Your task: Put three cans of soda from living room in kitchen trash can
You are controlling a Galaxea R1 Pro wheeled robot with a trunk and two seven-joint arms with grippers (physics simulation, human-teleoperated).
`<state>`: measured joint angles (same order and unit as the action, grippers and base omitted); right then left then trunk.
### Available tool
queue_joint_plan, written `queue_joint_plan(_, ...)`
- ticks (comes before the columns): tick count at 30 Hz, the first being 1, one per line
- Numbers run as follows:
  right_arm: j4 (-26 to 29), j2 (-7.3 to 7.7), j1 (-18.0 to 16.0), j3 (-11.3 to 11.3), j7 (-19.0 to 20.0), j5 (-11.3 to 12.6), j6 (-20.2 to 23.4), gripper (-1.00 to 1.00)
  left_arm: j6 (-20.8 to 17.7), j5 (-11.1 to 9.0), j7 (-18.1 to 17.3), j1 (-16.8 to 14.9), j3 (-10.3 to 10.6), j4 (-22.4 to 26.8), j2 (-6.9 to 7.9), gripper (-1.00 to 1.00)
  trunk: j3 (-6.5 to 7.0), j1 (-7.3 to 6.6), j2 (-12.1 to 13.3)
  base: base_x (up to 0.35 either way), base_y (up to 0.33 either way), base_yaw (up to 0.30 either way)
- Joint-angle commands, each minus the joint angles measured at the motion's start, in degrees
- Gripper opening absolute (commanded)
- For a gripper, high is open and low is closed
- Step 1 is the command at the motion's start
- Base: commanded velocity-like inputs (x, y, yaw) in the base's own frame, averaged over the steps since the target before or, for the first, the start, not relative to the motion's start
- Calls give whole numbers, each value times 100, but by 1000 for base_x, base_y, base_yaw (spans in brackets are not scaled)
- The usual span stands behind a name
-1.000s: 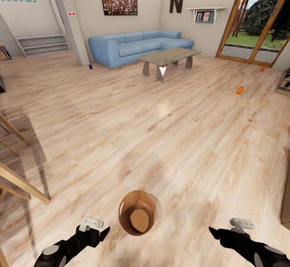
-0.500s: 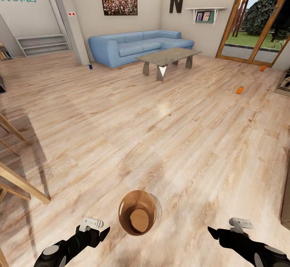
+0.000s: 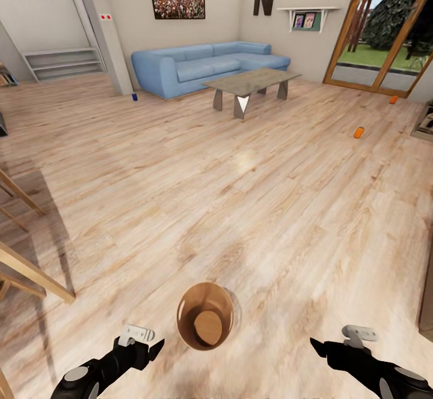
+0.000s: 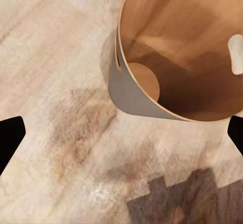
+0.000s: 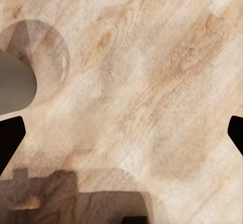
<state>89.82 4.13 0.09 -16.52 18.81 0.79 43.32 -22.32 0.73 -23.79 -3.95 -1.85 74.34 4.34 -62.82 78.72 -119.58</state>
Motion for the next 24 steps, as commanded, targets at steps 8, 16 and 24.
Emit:
queue_joint_plan(8, 0, 0, 0, 0, -1, 0, -16, 100, -1, -31, -3, 0, 0, 5, -12, 100, -74, 0, 0, 0, 0, 0)
queue_joint_plan(16, 0, 8, 0, -5, 4, 0, -16, 100, -8, -57, -17, 0, -3, 18, -12, 100, -127, 0, 0, 0, 0, 0)
queue_joint_plan(24, 0, 9, 0, -8, 8, 0, -16, 100, -16, -64, -19, 0, -12, 37, -20, 100, -131, 0, 0, 0, 0, 0)
